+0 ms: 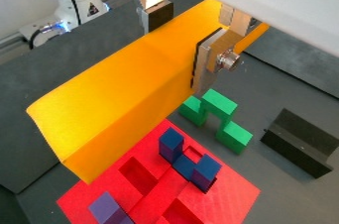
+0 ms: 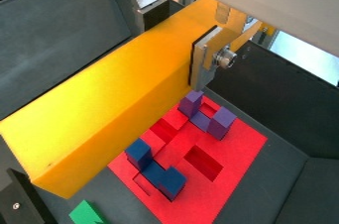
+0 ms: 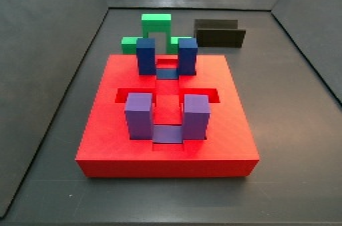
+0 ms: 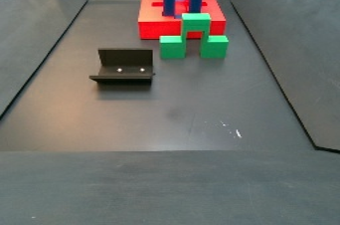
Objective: Pick up the yellow object. Move up. Move to above the board. Insert the yellow object.
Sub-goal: Insert the yellow object.
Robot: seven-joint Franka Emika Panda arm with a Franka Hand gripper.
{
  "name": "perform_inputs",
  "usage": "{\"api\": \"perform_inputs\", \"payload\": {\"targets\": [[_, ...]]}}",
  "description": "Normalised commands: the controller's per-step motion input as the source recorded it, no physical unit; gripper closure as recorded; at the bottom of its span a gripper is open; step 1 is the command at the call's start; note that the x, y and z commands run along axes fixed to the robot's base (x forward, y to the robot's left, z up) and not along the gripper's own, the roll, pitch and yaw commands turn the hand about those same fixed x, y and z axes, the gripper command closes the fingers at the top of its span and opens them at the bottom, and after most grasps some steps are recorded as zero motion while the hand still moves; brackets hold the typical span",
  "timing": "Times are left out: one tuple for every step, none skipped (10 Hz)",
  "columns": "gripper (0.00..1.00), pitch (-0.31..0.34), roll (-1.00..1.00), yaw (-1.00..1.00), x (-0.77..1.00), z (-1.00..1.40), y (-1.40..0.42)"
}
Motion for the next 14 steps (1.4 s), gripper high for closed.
{"api": "perform_inputs", "payload": {"targets": [[1.00,0.000,0.00,0.00,0.00,0.00,-0.02],[1.00,-0.154,-0.11,-0.06,-0.08,-0.49,-0.02],[1.00,-0.150,0.00,0.00,-0.03,-0.83,-0.18],[1.00,-0.140,0.08,0.01,-0.08,-0.99,-0.20],[1.00,-0.139,0.09,0.07,-0.13,-0.97,-0.30],[1.00,-0.131,0.11,0.17,-0.08,-0.91,-0.36],[1.00,-0.121,0.13,0.17,-0.09,-0.86,-0.39],[1.00,-0.136,0.08,0.13,-0.04,-0.86,-0.36],[1.00,-0.146,0.02,0.07,0.00,-0.75,-0.24],[1.00,-0.149,0.00,0.08,0.00,-0.61,-0.08],[1.00,-0.173,-0.03,0.17,0.01,-0.73,0.00],[1.00,-0.160,-0.05,0.20,0.09,-0.68,0.09],[1.00,-0.100,-0.03,0.17,0.16,-0.52,0.08],[1.00,-0.080,0.00,0.12,0.18,-0.47,0.08]]}}
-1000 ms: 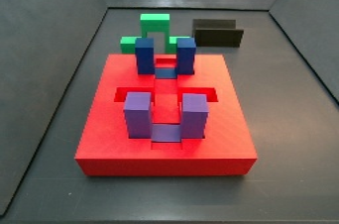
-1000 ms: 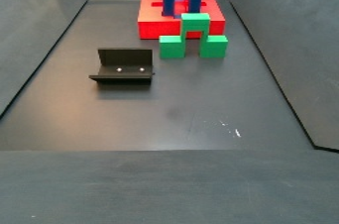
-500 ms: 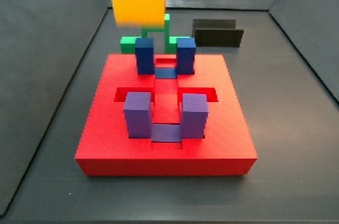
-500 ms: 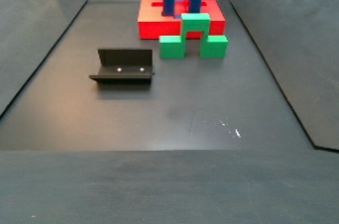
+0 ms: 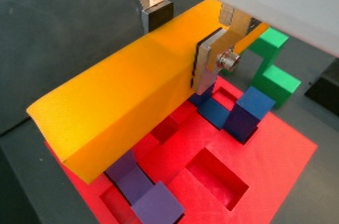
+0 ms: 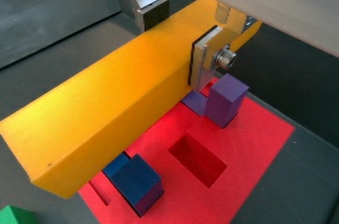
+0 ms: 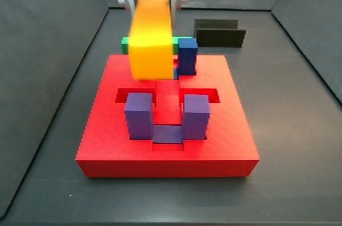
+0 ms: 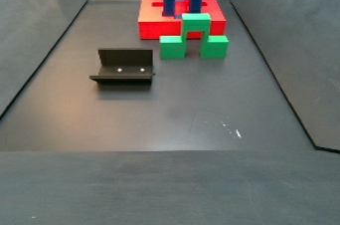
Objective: Pick up the yellow object. Move up. Move to above the board. Insert the yellow object.
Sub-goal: Insert the yellow object.
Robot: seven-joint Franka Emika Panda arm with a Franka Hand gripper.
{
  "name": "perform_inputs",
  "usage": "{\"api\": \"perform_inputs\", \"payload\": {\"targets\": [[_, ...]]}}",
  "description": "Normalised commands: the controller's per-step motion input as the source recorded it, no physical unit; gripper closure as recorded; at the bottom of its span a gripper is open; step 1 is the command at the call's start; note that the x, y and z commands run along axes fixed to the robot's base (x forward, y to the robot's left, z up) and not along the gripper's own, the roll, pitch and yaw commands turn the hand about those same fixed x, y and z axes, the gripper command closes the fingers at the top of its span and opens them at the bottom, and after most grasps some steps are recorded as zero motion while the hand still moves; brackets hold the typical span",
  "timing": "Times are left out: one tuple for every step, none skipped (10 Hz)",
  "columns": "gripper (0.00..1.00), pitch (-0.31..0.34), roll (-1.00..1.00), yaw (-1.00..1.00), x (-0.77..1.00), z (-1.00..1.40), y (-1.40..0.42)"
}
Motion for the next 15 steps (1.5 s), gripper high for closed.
{"api": "perform_inputs", "payload": {"targets": [[1.00,-0.053,0.00,0.07,0.22,-0.42,0.01],[1.00,0.000,0.11,0.03,0.33,-0.27,-0.13],[1.00,0.000,0.19,0.00,0.44,-0.24,-0.15],[1.00,0.023,0.29,-0.24,0.12,-0.27,-0.05],[1.00,0.001,0.22,-0.14,0.00,-0.22,-0.01],[1.00,0.000,0.09,0.00,-0.11,-0.12,0.00],[1.00,0.000,0.06,0.00,0.00,-0.08,0.00],[1.00,0.000,0.03,0.00,0.00,-0.12,-0.03],[1.00,-0.006,0.05,0.00,0.05,-0.27,-0.02],[1.00,-0.003,0.09,0.03,0.15,-0.30,-0.01],[1.00,0.000,0.13,0.03,0.09,-0.27,0.00],[1.00,0.000,0.13,0.00,0.04,-0.23,-0.01],[1.00,0.000,0.16,0.00,0.00,-0.23,0.00],[1.00,0.000,0.16,0.00,0.00,-0.21,0.00],[1.00,0.000,0.14,0.00,0.00,-0.19,-0.01]]}}
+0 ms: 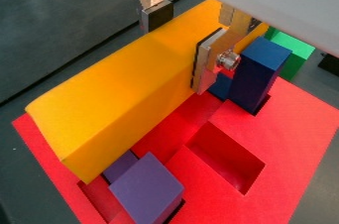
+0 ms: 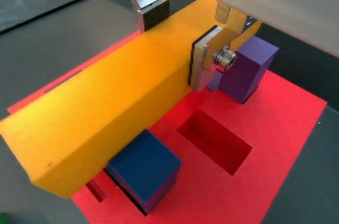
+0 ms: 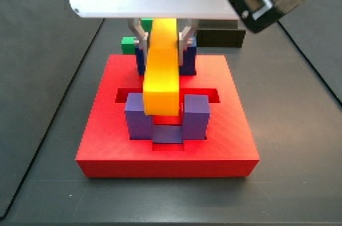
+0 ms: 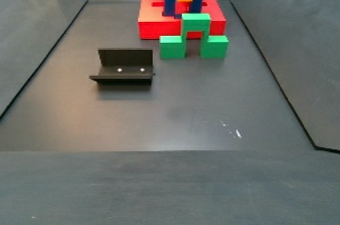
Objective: Pick up the yellow object. Move up. Move to above the board. Insert the yellow object.
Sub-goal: Insert the yellow object.
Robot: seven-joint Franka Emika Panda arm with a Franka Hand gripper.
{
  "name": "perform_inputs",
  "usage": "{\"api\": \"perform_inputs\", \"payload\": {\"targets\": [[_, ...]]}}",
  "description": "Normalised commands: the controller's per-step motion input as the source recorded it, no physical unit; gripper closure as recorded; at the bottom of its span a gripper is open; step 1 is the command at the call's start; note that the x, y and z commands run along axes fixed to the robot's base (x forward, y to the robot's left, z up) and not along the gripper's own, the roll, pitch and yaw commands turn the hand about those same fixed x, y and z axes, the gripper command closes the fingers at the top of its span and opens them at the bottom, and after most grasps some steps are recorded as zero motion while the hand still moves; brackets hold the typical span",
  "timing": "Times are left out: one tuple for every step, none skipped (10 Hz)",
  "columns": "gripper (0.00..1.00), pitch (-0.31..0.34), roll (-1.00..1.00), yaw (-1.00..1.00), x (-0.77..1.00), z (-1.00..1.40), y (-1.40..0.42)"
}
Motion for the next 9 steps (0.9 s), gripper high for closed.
{"api": "perform_inputs", "payload": {"targets": [[1.00,0.000,0.11,0.00,0.11,-0.15,-0.05],[1.00,0.000,0.10,0.01,0.32,-0.08,-0.07],[1.00,0.014,0.11,0.03,0.39,-0.05,-0.05],[1.00,0.020,0.12,0.04,0.36,-0.06,-0.05],[1.00,0.021,0.14,0.04,0.31,-0.07,-0.03],[1.00,0.006,0.15,0.00,0.04,-0.10,-0.02],[1.00,0.000,0.13,0.00,0.00,-0.08,0.00],[1.00,0.000,0.12,-0.01,-0.07,-0.09,0.00],[1.00,0.000,0.11,0.00,-0.04,-0.12,0.00]]}}
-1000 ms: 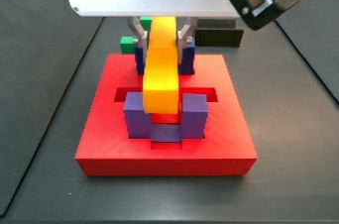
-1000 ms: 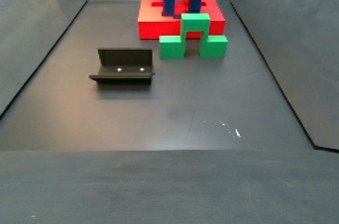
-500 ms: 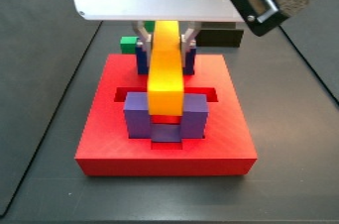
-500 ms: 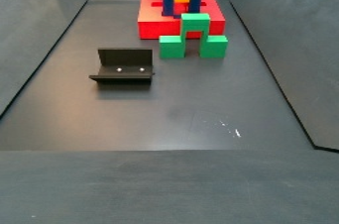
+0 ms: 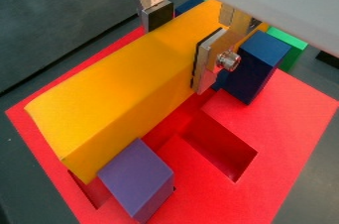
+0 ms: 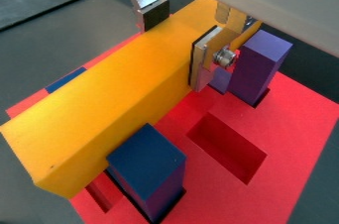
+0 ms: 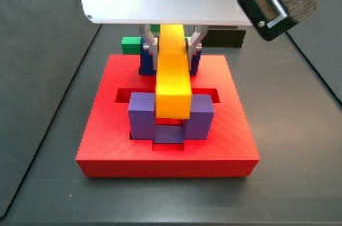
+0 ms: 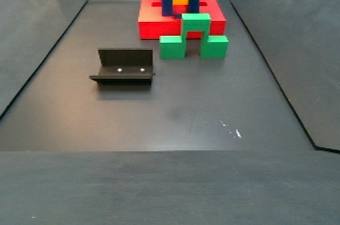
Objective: Pick up the yellow object. Move up. Move to above the board. Insert the yellow object.
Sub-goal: Insert the yellow object.
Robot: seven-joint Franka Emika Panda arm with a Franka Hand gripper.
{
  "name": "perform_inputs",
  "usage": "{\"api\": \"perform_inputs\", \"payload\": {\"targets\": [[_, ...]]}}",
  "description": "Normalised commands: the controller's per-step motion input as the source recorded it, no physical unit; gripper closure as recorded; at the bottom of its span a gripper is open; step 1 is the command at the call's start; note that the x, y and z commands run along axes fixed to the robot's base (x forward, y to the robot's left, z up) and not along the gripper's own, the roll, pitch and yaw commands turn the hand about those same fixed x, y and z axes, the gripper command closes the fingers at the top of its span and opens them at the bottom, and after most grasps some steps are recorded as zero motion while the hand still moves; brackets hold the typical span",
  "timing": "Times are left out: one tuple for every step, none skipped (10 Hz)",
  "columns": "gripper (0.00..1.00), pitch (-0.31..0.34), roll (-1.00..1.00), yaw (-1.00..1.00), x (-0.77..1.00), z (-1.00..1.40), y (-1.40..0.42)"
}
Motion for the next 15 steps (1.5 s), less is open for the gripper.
{"api": "perform_inputs", "payload": {"targets": [[1.00,0.000,0.12,0.00,-0.02,-0.22,0.00],[1.00,-0.003,0.11,0.00,-0.02,-0.31,0.00],[1.00,0.000,0.15,0.00,0.00,-0.30,-0.05],[1.00,0.000,0.25,0.00,0.00,-0.27,-0.12],[1.00,0.000,0.34,0.00,0.00,-0.23,-0.23],[1.00,0.000,0.39,0.01,0.00,-0.25,-0.27],[1.00,0.000,0.38,0.01,0.00,-0.30,-0.25],[1.00,0.000,0.29,0.00,0.03,-0.34,-0.17],[1.00,0.000,0.17,0.00,0.17,-0.33,0.00],[1.00,0.000,0.14,0.00,0.16,-0.30,0.00],[1.00,0.000,0.14,0.00,0.09,-0.28,0.02],[1.00,0.000,0.12,0.00,0.00,-0.23,0.05],[1.00,0.000,0.05,0.00,0.00,-0.22,0.00],[1.00,-0.009,0.00,0.00,0.00,-0.23,0.00],[1.00,0.000,0.01,0.00,0.00,-0.18,0.00]]}}
